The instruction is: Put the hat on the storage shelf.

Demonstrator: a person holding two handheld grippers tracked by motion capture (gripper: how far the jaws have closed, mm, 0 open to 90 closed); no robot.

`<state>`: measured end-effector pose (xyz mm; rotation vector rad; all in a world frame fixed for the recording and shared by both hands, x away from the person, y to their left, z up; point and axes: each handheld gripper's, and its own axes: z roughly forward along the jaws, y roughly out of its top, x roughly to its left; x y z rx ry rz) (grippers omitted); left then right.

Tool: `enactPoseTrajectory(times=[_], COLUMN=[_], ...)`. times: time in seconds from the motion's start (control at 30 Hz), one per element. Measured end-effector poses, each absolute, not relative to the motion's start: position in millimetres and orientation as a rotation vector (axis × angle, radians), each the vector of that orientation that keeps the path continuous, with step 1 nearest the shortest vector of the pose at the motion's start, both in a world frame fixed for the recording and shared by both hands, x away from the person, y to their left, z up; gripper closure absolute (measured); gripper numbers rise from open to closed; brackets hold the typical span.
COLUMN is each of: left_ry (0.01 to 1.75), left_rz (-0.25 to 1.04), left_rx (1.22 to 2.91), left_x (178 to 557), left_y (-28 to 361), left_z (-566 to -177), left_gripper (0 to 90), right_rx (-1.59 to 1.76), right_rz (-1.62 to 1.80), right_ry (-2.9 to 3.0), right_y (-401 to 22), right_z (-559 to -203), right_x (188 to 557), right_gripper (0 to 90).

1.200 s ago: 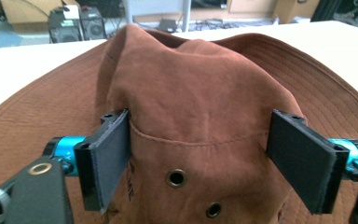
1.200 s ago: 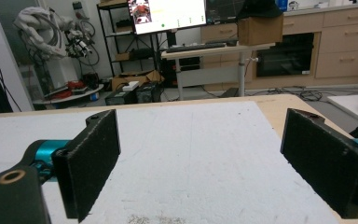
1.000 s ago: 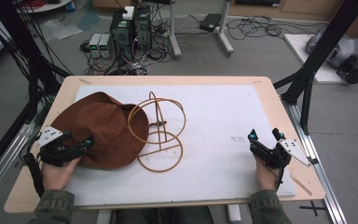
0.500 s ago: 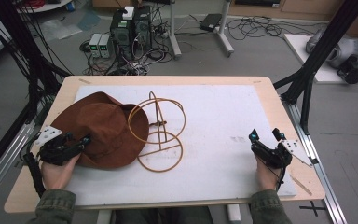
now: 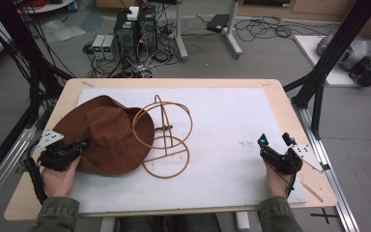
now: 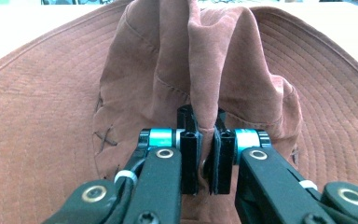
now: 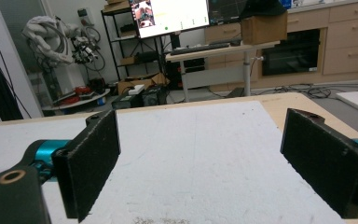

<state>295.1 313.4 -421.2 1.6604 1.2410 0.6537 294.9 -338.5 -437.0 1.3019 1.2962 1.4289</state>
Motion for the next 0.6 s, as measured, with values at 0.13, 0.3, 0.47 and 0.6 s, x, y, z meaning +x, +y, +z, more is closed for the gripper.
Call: enactPoseTrajectory(times=[0.13,0.3,0.47,0.6], left_ry=[1.165,1.192,1.198,1.18], left_rz=[0.749,0.731,0.728,0.763], left_rx=[1.697,1.633,1.619,1.596], left_x=[291.5,289.0,287.9,284.9], left_y=[309.0,314.2,313.5,313.1], left_z=[-422.2,-427.3,-427.0,-427.5], left_gripper=[85.3,86.9,87.1,87.0], right_rx=[1.301,1.3,1.305,1.301], right_rz=[1.43,1.431,1.432,1.433], right_ry=[1.297,1.297,1.297,1.294], right_y=[-338.5,-338.6,-339.3,-340.0], right_z=[-436.9,-437.1,-437.5,-437.5], right_x=[294.8,294.9,294.8,294.9], right_gripper=[11.1,11.0,11.1,11.1])
